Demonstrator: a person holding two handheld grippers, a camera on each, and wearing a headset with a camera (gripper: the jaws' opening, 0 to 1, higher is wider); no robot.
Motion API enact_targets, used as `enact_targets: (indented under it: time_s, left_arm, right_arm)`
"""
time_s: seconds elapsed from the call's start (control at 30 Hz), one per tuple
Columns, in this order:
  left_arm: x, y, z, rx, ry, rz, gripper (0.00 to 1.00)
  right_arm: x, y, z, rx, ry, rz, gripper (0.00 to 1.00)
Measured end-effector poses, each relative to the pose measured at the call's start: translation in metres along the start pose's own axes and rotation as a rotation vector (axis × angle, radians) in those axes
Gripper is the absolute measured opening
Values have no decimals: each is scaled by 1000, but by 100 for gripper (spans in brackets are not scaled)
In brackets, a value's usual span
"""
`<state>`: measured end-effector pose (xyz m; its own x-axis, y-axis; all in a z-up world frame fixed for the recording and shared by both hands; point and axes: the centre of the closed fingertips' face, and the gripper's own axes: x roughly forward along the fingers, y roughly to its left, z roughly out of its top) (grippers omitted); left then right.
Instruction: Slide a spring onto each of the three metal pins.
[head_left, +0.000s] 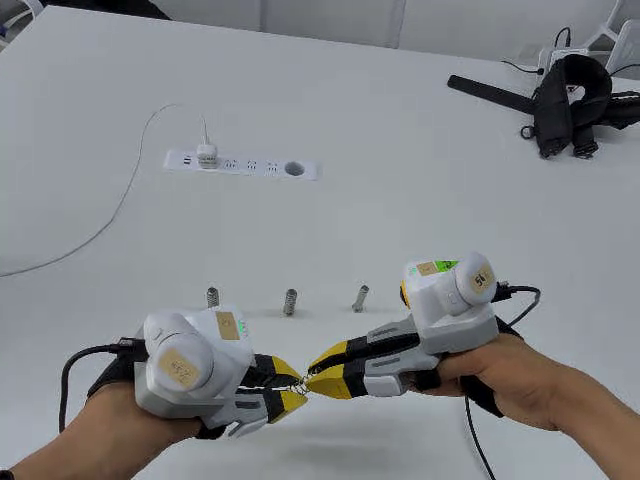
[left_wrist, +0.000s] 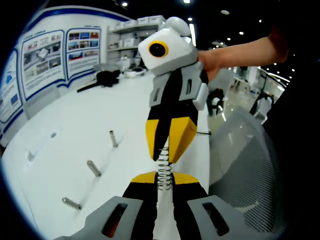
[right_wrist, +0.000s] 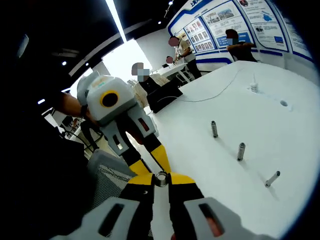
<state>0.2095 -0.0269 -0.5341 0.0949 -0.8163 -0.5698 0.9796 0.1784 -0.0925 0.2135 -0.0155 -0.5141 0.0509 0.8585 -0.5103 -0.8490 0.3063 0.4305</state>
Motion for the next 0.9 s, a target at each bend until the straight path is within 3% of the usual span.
enact_targets:
  time_s: [0.37,0.47,0.57,0.9]
  left_arm:
    - [1,5,12,0,-33,4,10]
    - [0,4,14,6,-37,2,10]
    - [-1,4,15,9,-40,0,10]
    - [-1,2,17,26,-38,-13,10]
  right_arm:
    - [-6,-3,8,-110,93,-28,14]
    - [-8,-2,6,-179,140,-27,23]
    - [-10,0,4,-216,182,-16,23]
    - [-13,2,2,-299,244,10,23]
